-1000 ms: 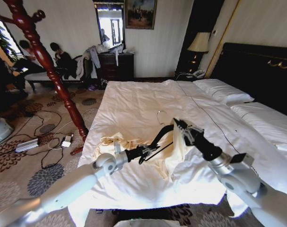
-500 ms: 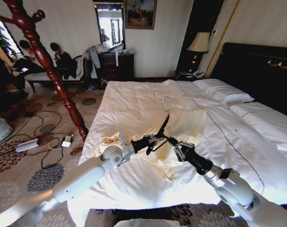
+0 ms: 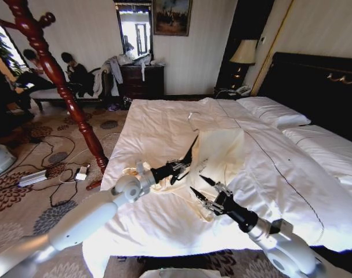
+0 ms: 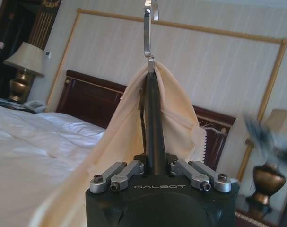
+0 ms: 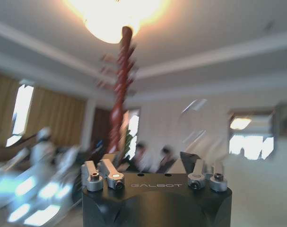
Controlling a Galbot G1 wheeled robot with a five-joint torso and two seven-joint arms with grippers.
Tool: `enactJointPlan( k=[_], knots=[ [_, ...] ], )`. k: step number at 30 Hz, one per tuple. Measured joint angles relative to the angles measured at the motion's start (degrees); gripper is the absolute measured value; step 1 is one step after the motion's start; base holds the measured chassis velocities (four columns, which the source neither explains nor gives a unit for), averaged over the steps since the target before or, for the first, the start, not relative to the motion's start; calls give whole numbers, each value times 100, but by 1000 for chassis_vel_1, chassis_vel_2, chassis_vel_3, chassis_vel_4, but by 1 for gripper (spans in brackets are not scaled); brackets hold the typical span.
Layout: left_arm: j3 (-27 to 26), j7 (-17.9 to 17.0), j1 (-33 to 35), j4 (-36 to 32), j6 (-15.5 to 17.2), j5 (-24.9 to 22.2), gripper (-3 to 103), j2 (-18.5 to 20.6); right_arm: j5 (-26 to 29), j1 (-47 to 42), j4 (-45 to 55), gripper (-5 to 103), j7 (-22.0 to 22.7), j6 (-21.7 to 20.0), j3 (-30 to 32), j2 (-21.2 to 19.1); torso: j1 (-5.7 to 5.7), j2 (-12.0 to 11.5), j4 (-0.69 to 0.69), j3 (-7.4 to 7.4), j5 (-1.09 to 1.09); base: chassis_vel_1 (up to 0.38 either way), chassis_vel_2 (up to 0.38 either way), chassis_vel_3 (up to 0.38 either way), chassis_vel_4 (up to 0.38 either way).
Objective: Pick up the clothes from the bed and hang them on the clothes hanger.
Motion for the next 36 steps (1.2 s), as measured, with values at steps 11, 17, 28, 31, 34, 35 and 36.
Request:
enactJointPlan(
  k=[11, 17, 28, 31, 34, 35, 36],
  knots=[
    [-714, 401, 648, -594, 16, 453, 17, 937, 1957, 297, -595, 100, -941, -616, 1622, -1229, 0, 0, 1, 1, -1, 0, 0, 0, 0],
    [-1014, 1042, 1091, -724, 25, 967, 17, 1265, 2706, 486, -1480, 100, -3257, -983, 1928, -1819, 0, 0, -1, 1, -1, 0, 0, 0, 0],
    [-1408, 2253, 1480, -775, 48, 1486, 17, 1484, 2419, 1048, -3195, 100, -5244, -1363, 1683, -2468, 0, -1, -1, 1, 2, 0, 0, 0, 0],
    [-1361, 2427, 1364, -715, 48, 1518, 17, 1369, 2252, 1088, -3427, 100, -5860, -1622, 1659, -2581, 0, 0, -2, 1, 0, 0, 0, 0, 0],
    [-1274, 2545, 1237, -661, 48, 1537, 17, 1271, 2190, 1076, -3534, 100, -5993, -1716, 1627, -2649, 1, -1, -1, 1, 0, 0, 0, 0, 0],
    [-1218, 2576, 1169, -643, 52, 1537, 17, 1235, 2167, 1070, -3553, 100, -6021, -1753, 1612, -2666, 0, -1, -1, 1, 1, 0, 0, 0, 0],
    [-1164, 2610, 1097, -627, 59, 1535, 17, 1201, 2144, 1062, -3554, 100, -6039, -1779, 1599, -2679, 0, 0, -1, 1, 1, 0, 0, 0, 0]
  ],
)
